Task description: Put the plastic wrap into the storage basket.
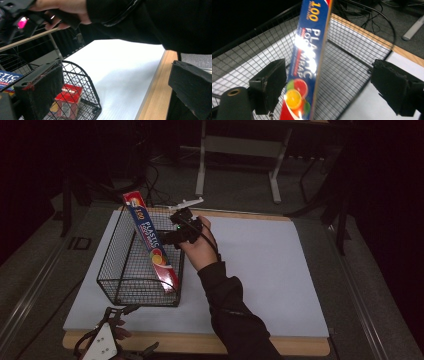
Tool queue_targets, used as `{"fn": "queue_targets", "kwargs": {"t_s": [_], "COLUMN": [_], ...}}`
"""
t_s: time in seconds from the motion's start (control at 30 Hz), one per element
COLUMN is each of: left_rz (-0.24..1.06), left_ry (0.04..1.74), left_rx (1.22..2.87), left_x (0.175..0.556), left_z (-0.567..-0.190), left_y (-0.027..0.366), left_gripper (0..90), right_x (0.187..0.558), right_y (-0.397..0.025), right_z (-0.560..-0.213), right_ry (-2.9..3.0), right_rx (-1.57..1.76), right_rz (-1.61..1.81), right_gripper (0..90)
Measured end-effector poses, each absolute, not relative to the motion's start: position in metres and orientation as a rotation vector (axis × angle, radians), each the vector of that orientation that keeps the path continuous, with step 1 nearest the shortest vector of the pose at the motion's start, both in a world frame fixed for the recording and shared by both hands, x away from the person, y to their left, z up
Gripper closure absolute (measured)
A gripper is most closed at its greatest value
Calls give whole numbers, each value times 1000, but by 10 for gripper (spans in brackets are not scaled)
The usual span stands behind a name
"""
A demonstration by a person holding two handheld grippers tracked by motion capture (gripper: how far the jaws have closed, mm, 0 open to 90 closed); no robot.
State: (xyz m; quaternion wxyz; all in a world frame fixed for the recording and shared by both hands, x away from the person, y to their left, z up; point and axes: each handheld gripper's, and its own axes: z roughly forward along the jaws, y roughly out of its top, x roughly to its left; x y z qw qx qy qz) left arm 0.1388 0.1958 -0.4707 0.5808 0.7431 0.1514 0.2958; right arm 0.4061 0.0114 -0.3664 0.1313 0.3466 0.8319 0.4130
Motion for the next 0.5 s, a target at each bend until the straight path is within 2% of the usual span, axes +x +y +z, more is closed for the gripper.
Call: {"fn": "queue_targets", "kwargs": {"t_s": [0.5], "left_rz": [692], "left_ry": [356], "left_rx": [1743], "left_x": [139], "left_z": [-471], "left_y": [194], "left_gripper": [5], "right_x": [392], "right_y": [-54], "right_z": [-377], "right_ry": [2373], "right_rx": [1029], "right_rz": [1191], "right_gripper": [134]}}
